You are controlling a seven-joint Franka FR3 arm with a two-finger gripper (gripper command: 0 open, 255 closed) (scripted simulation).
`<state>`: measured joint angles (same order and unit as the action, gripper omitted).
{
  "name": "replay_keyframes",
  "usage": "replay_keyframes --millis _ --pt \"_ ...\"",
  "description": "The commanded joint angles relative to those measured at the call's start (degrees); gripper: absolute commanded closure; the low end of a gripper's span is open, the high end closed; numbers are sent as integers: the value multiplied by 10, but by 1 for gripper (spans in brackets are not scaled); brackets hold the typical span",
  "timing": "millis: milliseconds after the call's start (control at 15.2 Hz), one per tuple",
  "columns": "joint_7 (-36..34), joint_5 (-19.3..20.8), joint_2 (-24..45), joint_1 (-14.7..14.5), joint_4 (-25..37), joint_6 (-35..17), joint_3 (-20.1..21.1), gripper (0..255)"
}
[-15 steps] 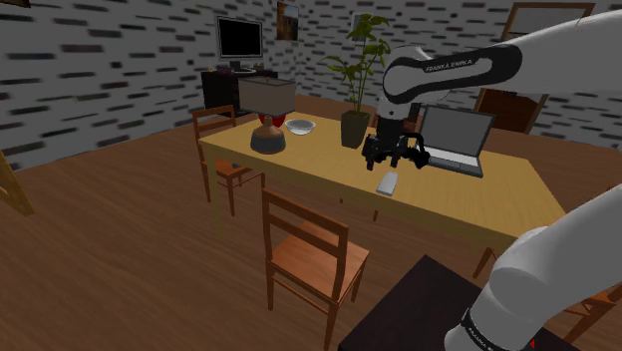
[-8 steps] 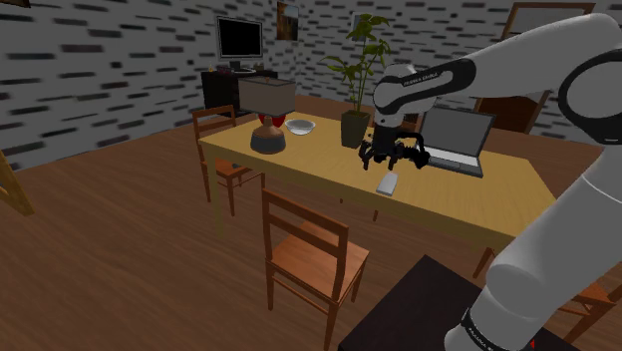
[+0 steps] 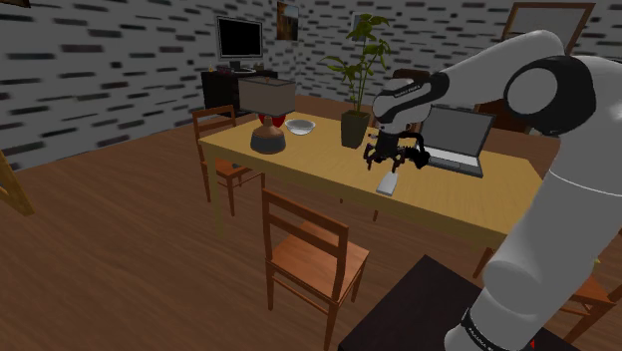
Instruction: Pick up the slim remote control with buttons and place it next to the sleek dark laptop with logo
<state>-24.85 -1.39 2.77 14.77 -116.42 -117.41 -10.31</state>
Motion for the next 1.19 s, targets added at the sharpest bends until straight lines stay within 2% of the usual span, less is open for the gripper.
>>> replay_keyframes --millis 0,462,1122 --pt "-19 -5 32 11 20 -14 -10 0" --pt "-78 -31 126 49 81 -51 -46 0" --pt "-72 -42 155 52 58 -101 -43 0"
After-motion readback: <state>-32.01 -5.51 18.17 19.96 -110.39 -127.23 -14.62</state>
